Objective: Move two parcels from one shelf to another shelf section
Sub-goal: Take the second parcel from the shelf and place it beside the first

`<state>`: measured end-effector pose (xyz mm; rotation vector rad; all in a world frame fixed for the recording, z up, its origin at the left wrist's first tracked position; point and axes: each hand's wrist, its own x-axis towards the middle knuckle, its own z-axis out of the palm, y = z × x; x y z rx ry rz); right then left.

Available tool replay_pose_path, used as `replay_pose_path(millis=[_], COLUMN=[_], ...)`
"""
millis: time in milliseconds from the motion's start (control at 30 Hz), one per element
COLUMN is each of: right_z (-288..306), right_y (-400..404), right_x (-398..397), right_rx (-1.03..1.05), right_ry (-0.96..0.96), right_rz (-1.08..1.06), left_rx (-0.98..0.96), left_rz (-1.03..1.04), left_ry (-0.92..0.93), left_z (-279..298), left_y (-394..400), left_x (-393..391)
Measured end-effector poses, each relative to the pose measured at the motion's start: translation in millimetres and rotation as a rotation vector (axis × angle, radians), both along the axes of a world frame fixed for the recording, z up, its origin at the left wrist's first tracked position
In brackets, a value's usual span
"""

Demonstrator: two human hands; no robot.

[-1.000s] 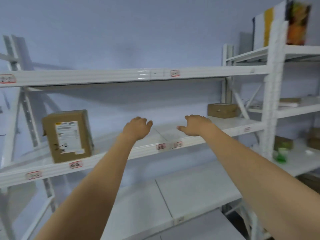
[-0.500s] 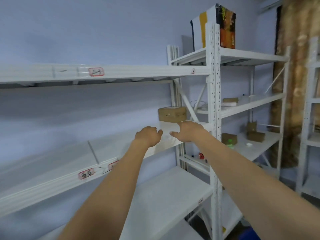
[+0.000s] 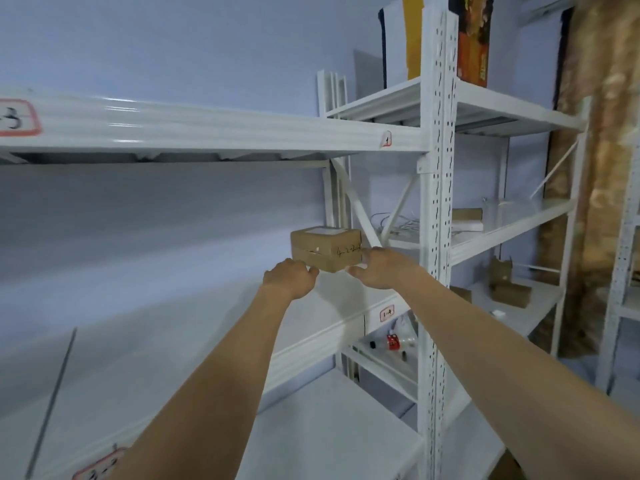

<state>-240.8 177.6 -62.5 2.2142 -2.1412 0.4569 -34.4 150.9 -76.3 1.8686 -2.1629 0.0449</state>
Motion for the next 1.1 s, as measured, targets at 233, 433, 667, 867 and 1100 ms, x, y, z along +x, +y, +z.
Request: replay_pose_path(millis=[233,433,667,867,1100], right_z=[6.2,14.1,45.2,37.3,35.5], right_y=[-91.1,-159.1,-229.7,-276.0,-300.5], right_x=[-21.5,-36.1,-34.1,-18.1,-11.0], right_rx=[-0.007,-0.040,-0.041,0.035,0.114], right_ry=[-0.066,-0.090,-0.192,-0.301,-0.242], right_rz=[0.018,0.092,0.233,0.293,0.199], left_rx=[-0.016,-0.029,-0.043,0.047,0.253], left_rz=[0.033,0.099,0.216,0.245,0.386], left_ry=[0.014,0.041,0.114,0.329,0.743], left_z=[-3.1,3.6,29.9,24.3,28.9], left_y=[-73.5,-125.3,-182.9,-225.7,-223.2], left_x=[-15.9,-33.6,-55.4,-67.0,-90.1])
